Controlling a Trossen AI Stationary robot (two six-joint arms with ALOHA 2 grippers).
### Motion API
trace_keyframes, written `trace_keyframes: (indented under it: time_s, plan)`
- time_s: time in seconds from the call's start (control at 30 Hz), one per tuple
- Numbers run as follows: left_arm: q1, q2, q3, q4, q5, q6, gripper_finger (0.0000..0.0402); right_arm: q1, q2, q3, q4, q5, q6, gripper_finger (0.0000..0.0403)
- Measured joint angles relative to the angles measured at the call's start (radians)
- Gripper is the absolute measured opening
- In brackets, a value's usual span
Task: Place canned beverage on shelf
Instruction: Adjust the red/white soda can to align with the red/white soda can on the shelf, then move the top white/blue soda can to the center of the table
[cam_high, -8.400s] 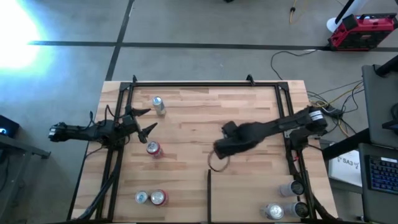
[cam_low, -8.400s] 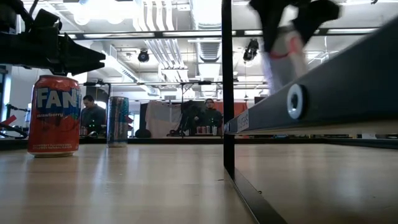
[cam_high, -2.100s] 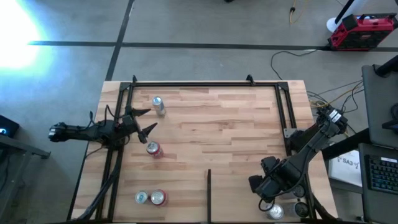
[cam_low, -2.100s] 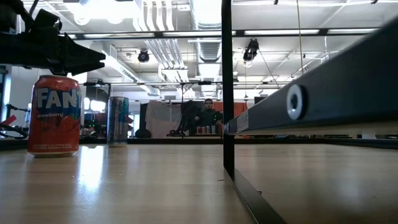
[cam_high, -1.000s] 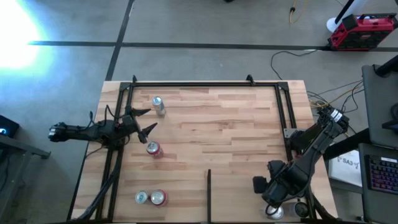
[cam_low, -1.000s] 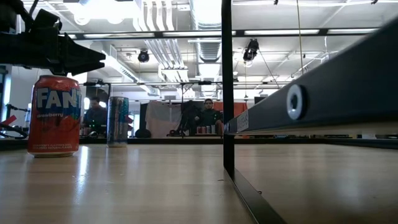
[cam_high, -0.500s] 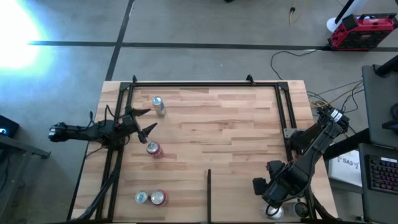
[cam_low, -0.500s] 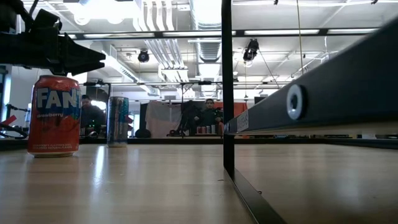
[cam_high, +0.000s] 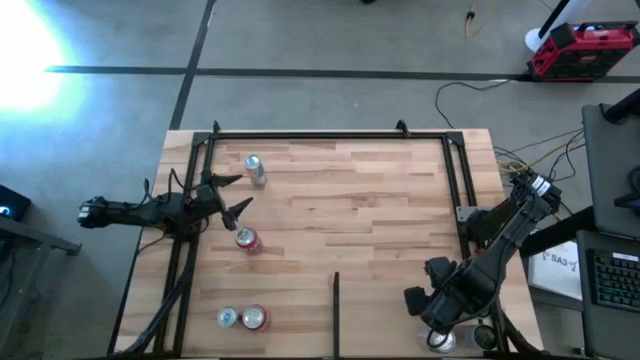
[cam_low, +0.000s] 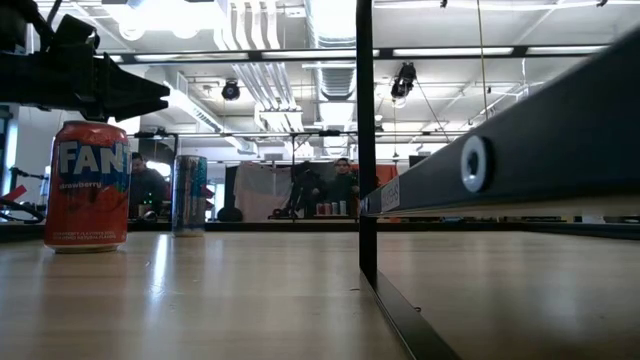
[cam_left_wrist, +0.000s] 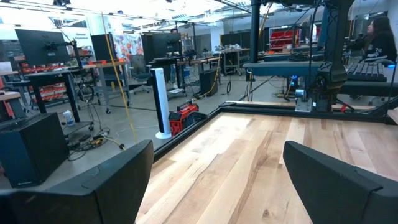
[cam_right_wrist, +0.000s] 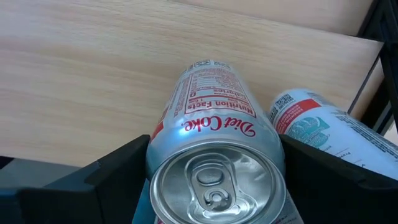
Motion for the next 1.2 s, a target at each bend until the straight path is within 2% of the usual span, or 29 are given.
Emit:
trace_keyframes:
  time_s: [0.93, 1.2]
  plan:
    - [0.000, 0.000, 0.000, 0.000, 0.000, 0.000, 0.0343, 0.000, 0.000, -0.001, -0.006, -0.026, -0.076, 0.0325]
    - [0.000, 0.000, 0.000, 0.000, 0.000, 0.000, 0.0343, -0.002, 0.000, -0.001, -0.009, -0.026, -0.087, 0.0395]
